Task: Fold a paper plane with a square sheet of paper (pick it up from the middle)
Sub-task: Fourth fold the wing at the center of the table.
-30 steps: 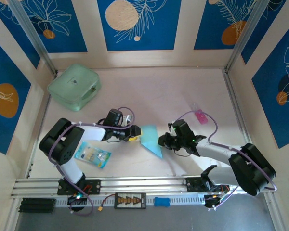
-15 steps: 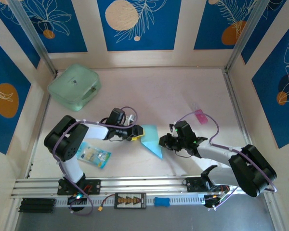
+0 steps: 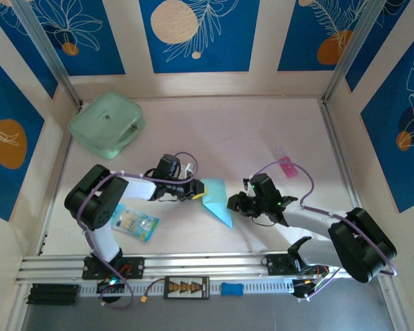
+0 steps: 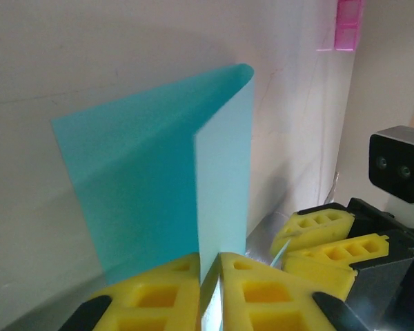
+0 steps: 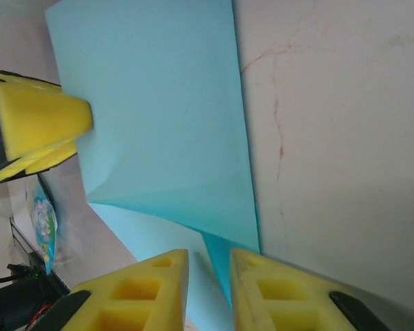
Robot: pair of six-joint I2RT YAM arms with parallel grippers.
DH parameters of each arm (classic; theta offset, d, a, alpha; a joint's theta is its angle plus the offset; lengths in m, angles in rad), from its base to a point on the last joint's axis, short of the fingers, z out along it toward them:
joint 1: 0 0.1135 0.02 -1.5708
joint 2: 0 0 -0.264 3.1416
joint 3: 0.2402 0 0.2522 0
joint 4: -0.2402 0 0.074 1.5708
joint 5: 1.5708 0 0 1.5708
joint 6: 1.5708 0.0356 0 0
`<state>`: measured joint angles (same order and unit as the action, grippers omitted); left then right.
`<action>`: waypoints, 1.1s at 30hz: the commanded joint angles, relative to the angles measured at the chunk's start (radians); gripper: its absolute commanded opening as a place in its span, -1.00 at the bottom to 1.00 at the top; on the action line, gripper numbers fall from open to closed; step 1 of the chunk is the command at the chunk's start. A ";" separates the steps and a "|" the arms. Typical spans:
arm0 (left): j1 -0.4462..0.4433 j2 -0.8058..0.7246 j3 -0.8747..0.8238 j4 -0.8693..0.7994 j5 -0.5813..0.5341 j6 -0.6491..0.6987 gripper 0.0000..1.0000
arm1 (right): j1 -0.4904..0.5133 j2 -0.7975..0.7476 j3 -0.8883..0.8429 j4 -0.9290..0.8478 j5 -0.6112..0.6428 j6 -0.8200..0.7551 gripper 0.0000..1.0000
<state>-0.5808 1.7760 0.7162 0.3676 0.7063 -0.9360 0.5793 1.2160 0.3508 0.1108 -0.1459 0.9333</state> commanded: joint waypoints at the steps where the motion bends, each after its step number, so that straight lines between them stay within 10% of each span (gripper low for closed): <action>1: -0.007 -0.007 0.009 0.013 -0.022 0.000 -0.79 | -0.006 -0.040 0.013 -0.069 0.007 -0.013 -0.38; 17: -0.006 -0.135 0.000 -0.159 -0.195 0.072 -0.94 | 0.004 -0.179 0.016 -0.203 0.116 -0.064 -0.07; 28: -0.006 -0.088 0.033 -0.069 -0.075 0.050 -0.54 | 0.094 -0.241 0.007 -0.195 0.269 -0.154 0.52; 33: -0.007 -0.057 0.031 0.004 -0.025 0.009 -0.43 | 0.148 -0.249 0.001 -0.181 0.336 -0.209 0.30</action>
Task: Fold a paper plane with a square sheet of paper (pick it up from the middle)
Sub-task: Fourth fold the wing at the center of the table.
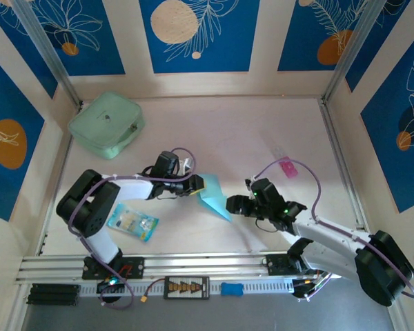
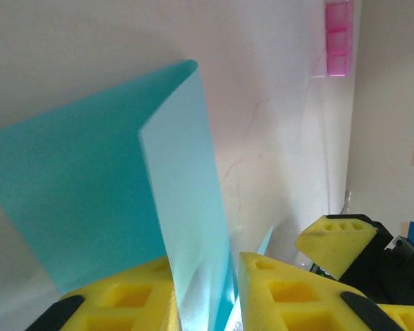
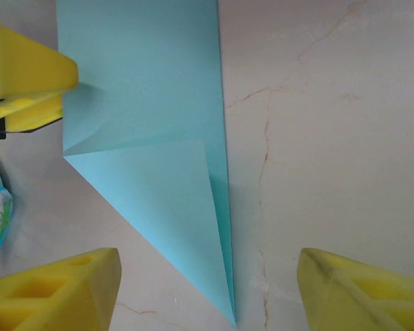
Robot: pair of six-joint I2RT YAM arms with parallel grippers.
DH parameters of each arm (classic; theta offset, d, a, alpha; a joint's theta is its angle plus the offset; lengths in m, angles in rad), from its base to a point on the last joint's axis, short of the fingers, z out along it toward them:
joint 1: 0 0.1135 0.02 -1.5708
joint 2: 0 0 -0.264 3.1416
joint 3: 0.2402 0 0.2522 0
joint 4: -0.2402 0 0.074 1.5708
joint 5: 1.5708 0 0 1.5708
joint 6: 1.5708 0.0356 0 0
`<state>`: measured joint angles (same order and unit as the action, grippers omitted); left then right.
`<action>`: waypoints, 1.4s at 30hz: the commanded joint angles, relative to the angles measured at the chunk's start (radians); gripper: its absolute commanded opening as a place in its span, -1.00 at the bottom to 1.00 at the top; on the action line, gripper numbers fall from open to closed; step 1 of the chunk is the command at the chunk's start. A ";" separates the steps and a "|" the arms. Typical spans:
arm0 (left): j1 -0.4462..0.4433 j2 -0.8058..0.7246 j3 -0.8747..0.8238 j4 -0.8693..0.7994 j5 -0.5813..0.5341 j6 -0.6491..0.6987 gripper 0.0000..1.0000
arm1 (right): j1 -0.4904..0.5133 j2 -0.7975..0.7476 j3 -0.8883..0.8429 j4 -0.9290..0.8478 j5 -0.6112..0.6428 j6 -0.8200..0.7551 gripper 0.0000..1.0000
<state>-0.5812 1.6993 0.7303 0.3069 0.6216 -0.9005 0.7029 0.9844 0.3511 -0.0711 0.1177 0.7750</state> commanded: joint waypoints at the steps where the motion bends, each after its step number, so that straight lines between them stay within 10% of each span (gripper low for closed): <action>1: -0.006 0.022 0.015 0.073 0.065 -0.031 -0.43 | 0.036 -0.019 0.000 0.001 0.085 -0.059 0.26; 18: -0.006 0.032 0.012 0.102 0.084 -0.067 -0.48 | 0.296 -0.020 -0.043 0.116 0.391 -0.380 -0.20; 42: -0.005 0.035 0.011 0.100 0.086 -0.081 -0.57 | 0.478 0.321 0.010 0.367 0.670 -0.648 -0.23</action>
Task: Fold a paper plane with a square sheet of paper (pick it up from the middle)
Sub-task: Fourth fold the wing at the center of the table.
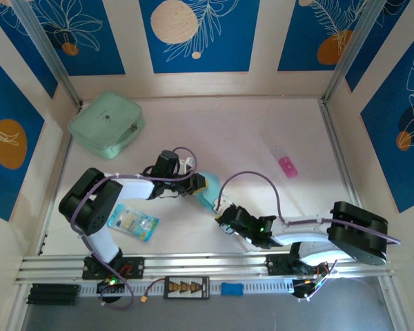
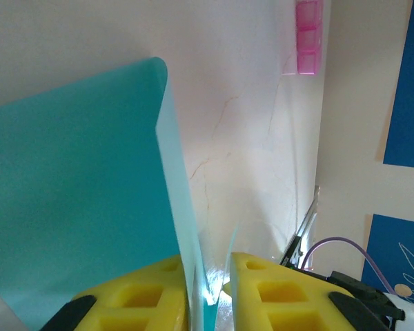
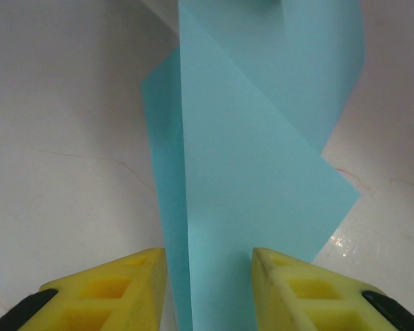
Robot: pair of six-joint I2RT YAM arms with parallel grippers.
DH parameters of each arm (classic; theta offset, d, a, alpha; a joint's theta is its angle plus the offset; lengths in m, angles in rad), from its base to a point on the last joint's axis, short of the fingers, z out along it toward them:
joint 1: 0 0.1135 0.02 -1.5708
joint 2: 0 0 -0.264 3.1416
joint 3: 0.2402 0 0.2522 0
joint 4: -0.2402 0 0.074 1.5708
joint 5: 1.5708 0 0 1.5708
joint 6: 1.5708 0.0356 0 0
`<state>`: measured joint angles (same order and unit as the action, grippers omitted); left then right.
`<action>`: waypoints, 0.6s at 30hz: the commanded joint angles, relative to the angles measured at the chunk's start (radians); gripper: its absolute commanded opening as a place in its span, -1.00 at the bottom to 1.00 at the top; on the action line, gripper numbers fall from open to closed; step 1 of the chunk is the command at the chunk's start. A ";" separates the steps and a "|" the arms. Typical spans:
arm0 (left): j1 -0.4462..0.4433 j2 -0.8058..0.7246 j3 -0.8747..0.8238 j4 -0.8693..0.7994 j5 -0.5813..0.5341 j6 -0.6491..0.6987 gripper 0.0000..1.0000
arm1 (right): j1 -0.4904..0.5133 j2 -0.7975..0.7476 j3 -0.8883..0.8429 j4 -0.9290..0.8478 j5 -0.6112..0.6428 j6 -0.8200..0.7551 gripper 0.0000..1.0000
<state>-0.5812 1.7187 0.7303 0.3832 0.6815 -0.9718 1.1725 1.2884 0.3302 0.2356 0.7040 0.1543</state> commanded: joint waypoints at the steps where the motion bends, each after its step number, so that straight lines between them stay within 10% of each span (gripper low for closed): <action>1: -0.006 0.014 0.011 0.022 0.024 -0.009 -0.57 | 0.007 0.025 0.033 0.067 0.087 -0.028 -0.24; 18: -0.006 0.011 0.014 0.014 0.023 -0.007 -0.61 | -0.001 0.110 0.042 0.109 0.086 0.047 -0.45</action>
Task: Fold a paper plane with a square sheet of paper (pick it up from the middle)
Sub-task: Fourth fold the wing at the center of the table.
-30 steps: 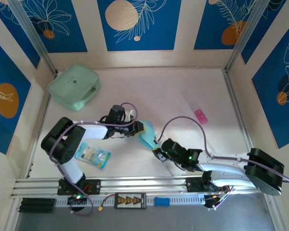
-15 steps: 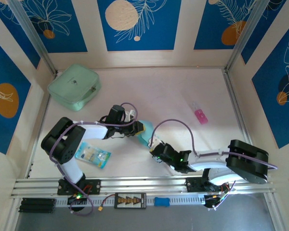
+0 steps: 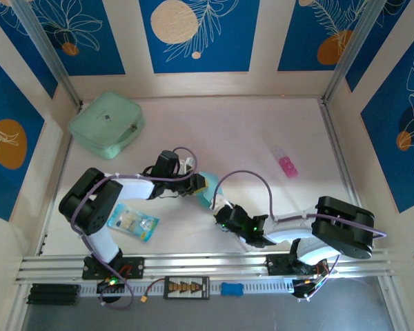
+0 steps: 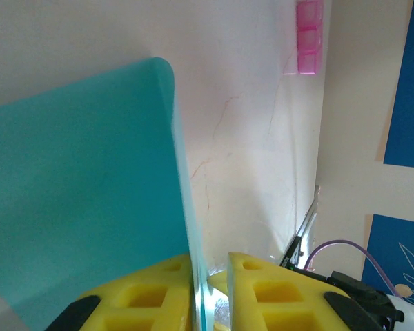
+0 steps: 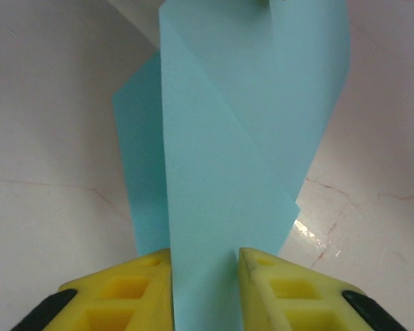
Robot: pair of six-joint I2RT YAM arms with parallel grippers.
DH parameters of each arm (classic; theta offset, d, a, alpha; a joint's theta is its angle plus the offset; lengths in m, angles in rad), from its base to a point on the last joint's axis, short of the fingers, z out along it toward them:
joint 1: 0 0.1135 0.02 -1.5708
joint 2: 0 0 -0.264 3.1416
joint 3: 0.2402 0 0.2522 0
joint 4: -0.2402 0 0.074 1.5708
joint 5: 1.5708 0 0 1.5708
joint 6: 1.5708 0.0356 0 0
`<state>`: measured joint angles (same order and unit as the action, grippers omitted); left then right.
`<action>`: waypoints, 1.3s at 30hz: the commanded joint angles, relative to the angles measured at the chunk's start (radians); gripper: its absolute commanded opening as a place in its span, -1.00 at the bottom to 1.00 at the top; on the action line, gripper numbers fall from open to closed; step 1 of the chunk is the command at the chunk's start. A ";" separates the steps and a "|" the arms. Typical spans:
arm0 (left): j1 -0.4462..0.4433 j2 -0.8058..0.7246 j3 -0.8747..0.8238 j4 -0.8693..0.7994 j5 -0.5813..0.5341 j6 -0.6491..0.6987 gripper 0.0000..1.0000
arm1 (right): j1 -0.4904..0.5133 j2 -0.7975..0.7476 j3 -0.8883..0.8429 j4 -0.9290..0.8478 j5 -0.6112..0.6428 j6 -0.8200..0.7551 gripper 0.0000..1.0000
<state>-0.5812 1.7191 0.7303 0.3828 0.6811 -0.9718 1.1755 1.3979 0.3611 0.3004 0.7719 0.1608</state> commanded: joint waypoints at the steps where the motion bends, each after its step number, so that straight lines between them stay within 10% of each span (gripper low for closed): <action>1: -0.006 0.010 0.012 0.014 0.022 -0.006 -0.60 | -0.006 -0.002 0.008 0.043 0.020 0.050 -0.46; 39: -0.006 0.014 0.018 0.002 0.015 -0.006 -0.80 | -0.021 -0.030 -0.007 0.002 0.012 0.120 -0.56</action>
<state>-0.5812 1.7191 0.7303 0.3817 0.6807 -0.9718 1.1584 1.3777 0.3599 0.2951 0.7673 0.2565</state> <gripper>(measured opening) 0.100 0.221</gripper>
